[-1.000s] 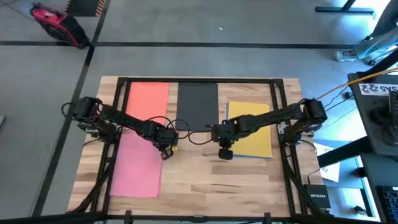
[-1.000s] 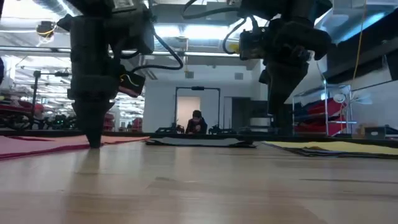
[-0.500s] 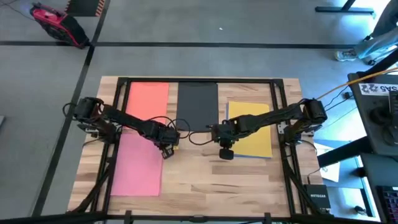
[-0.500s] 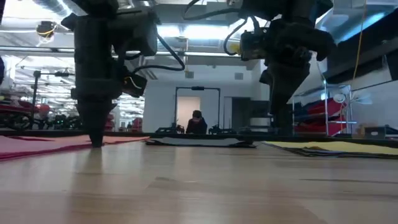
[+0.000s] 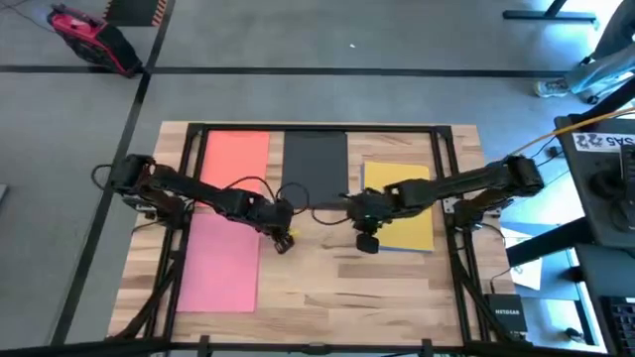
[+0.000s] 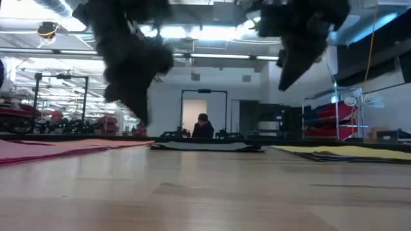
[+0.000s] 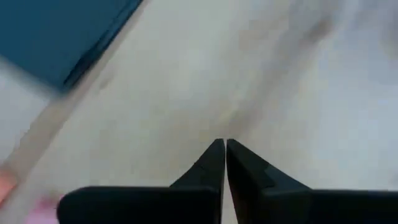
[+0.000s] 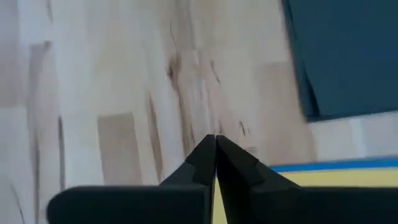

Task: Organize paper
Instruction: Move the yellow color paper to the bottom center of the table

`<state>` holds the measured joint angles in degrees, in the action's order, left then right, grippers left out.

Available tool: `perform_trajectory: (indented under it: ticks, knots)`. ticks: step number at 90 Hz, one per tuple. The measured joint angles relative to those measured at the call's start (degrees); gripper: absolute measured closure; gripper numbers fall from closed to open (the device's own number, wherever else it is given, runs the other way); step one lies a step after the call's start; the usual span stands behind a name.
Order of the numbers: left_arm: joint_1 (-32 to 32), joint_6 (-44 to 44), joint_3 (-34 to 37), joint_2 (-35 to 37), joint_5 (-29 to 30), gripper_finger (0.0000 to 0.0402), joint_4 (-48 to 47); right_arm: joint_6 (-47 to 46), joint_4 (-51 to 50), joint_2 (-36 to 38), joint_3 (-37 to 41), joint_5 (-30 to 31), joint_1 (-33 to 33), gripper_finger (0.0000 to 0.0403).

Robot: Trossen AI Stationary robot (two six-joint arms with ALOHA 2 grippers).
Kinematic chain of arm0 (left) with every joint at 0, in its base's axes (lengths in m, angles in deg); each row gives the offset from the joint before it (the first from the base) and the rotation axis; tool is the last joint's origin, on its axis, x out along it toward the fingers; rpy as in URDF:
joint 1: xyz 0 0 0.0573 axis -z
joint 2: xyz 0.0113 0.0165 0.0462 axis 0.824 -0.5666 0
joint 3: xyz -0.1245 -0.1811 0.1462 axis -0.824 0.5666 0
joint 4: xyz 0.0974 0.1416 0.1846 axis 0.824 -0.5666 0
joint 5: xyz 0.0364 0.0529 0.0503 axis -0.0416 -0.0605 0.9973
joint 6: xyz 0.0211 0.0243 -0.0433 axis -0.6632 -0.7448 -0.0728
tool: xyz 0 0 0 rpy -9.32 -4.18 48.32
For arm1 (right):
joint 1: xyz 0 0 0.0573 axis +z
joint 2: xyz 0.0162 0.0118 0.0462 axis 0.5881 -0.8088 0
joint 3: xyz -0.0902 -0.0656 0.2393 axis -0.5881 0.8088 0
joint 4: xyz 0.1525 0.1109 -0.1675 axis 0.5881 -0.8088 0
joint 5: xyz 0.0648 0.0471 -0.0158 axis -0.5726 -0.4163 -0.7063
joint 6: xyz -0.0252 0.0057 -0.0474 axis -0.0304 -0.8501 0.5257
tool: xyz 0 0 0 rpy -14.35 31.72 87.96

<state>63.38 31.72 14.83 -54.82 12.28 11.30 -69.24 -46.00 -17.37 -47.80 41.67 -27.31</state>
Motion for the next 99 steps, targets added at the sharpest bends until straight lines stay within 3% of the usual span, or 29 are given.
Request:
perform_trajectory:
  ticks: [23, 39, 56, 67, 86, 99]
  knots:
    - [0.29, 1.97, 4.70, 3.94, -1.81, 0.0402, 29.69, -14.79, 16.76, 11.23, 16.50, 2.27, 7.37, 0.0403]
    - [2.99, 3.00, 10.88, 3.94, -4.81, 0.0402, 51.80, -20.18, 19.20, 9.53, 18.79, 4.24, 12.47, 0.0398]
    - [7.52, 3.42, 20.86, 3.98, -1.74, 0.0402, 71.55, -21.07, 17.40, 5.28, 18.79, 7.88, 14.20, 0.0361]
    - [8.40, 5.64, 26.16, 3.98, 1.88, 0.0402, 73.40, -20.70, 16.53, 2.21, 18.80, 9.49, 14.03, 0.0326]
    - [7.97, 8.89, 30.47, 3.96, 1.94, 0.0402, 70.19, -18.98, 16.12, -1.34, 18.79, 12.91, 14.16, 0.0275]
    - [7.97, 7.01, 31.26, 3.98, 0.95, 0.0402, 69.75, -18.98, 15.55, -1.84, 18.75, 17.56, 14.14, 0.0261]
